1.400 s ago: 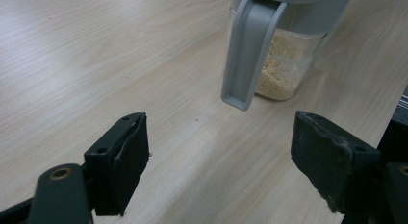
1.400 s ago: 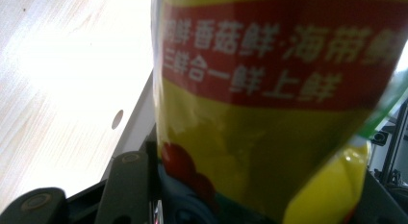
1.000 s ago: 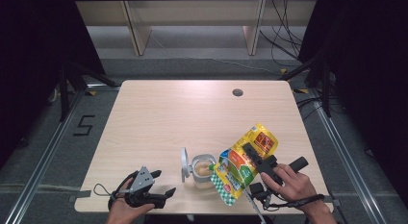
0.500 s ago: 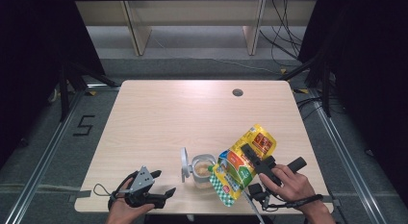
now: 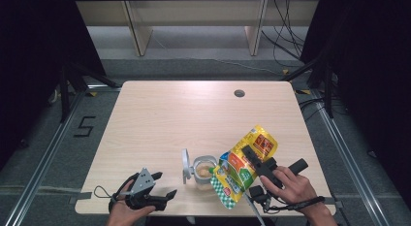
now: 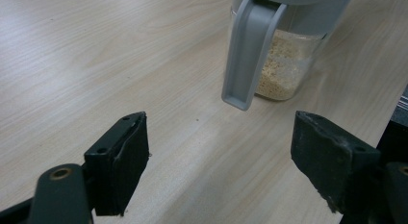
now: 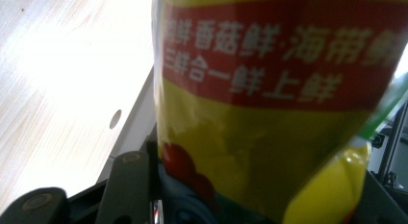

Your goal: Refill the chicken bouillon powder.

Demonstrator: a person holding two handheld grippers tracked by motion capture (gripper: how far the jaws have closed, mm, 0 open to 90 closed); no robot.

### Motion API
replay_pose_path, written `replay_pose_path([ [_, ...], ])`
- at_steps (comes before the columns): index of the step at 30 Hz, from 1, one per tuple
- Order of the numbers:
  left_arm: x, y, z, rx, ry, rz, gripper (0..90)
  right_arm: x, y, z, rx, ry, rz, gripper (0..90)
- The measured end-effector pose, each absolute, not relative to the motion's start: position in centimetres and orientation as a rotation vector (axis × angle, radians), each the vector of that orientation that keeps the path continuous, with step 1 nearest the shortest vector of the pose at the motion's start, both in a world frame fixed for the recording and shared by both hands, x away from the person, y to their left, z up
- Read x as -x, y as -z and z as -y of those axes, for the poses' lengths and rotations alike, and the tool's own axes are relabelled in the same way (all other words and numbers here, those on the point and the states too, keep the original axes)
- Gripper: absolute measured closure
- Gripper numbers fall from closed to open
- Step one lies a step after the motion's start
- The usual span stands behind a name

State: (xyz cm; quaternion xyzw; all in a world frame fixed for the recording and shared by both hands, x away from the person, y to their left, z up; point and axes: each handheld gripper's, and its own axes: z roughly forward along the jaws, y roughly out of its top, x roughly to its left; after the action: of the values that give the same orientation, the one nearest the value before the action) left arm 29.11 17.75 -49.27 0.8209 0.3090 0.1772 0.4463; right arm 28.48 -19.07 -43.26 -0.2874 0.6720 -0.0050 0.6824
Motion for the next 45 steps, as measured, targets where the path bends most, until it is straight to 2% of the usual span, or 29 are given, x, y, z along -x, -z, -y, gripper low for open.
replay_pose_path([
  [8, -28.78, 49.47, -17.46, -1.996, -0.396, -0.808, 20.6, -28.37, 43.23, 18.95, 0.649, 0.012, -1.502, 51.7],
  [10, -29.07, 49.27, -17.75, -2.027, -0.436, -0.775, 20.6, -28.46, 43.28, 18.88, 0.643, 0.017, -1.505, 51.7],
  [13, -28.77, 49.46, -17.46, -1.999, -0.397, -0.806, 20.6, -28.6, 43.63, 18.94, 0.642, -0.001, -1.516, 51.8],
  [15, -29.13, 49.33, -17.73, -2.027, -0.437, -0.764, 20.6, -28.6, 43.38, 19.0, 0.648, 0.028, -1.508, 51.9],
  [45, -28.94, 49.38, -17.51, -2.0, -0.412, -0.784, 20.6, -28.57, 43.23, 19.13, 0.653, -0.008, -1.507, 54.4],
])
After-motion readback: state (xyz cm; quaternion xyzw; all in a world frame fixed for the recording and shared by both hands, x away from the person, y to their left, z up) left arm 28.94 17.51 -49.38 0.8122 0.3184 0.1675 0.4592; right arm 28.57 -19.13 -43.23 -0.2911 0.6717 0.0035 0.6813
